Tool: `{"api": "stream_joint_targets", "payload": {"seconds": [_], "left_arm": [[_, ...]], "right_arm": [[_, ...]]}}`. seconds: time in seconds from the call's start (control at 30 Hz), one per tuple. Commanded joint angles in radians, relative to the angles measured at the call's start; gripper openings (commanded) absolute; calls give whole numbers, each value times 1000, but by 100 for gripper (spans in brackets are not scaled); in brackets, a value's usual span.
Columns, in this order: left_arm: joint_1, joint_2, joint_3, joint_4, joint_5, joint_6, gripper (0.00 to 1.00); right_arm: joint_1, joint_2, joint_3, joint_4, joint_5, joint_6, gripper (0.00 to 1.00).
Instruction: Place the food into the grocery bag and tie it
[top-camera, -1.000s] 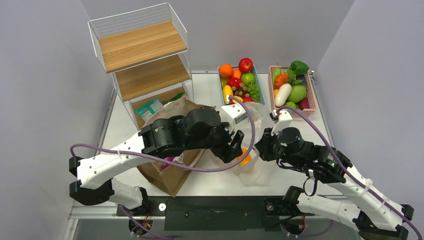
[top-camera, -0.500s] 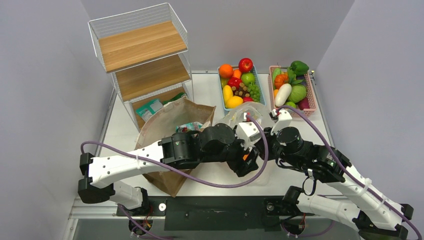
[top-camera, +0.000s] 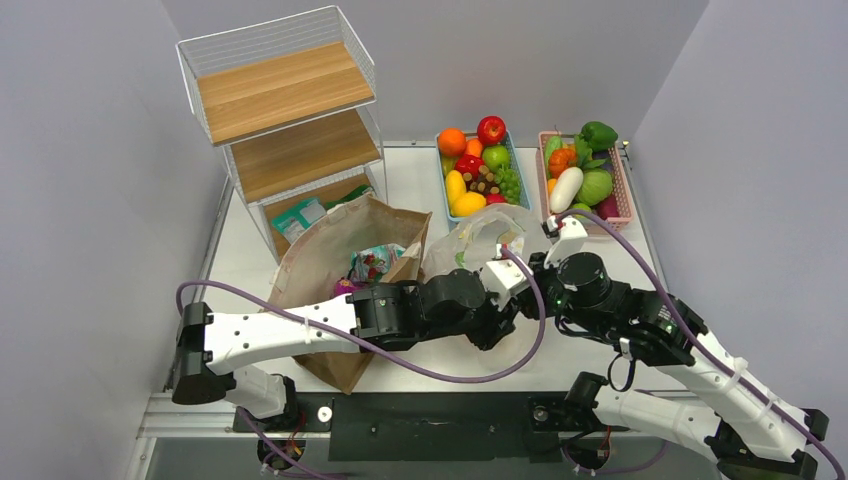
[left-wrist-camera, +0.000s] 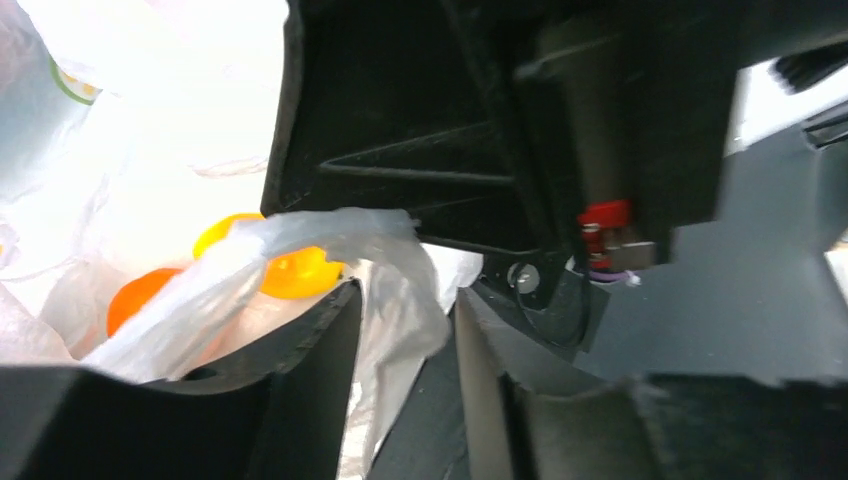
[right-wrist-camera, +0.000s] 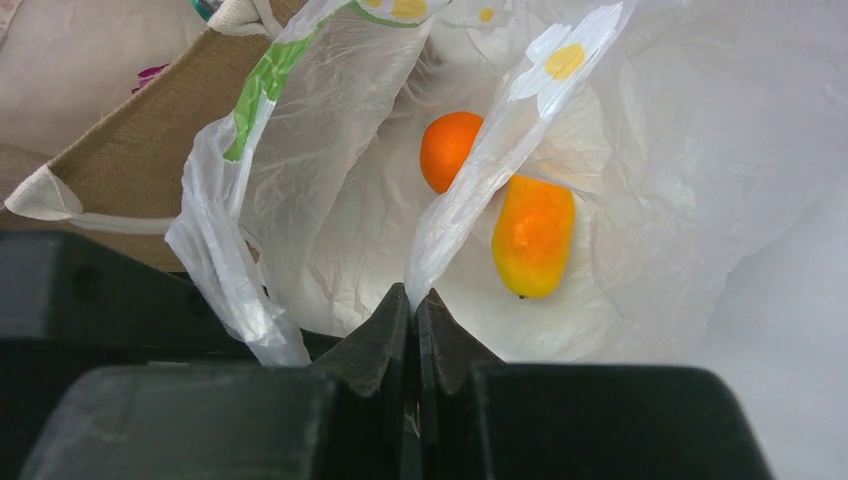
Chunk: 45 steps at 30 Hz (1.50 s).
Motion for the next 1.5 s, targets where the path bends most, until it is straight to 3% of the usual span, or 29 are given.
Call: {"api": "stream_joint_targets", "payload": {"seconds": [0.0,0.07,0.17,0.67,1.03,1.1,1.27,1.47], "left_arm": [[-5,-1,-31,156,-68,15,26],[-4,6,-32,166,-75,14,10],[-2,2,4,128,-89,19,0],[108,-171,74,1,-41,4,0],[210,-244,81,-8,191,-78,0],[220,-254,63,0,216,-85,0],[269,-281,6,25,222,-111,0],[336,-283,-9,32,275,-123,0]], "right_arm": [[4,-9,54,35,15,-6,0],[4,-6,63,35,9,-12,0],[4,1,82,32,2,-37,0],[4,74,244,9,12,-180,0],[4,116,284,108,-6,-184,0],[4,120,281,120,-12,-184,6],[3,128,277,124,-63,-210,37],[3,124,312,119,-83,-236,43]]}}
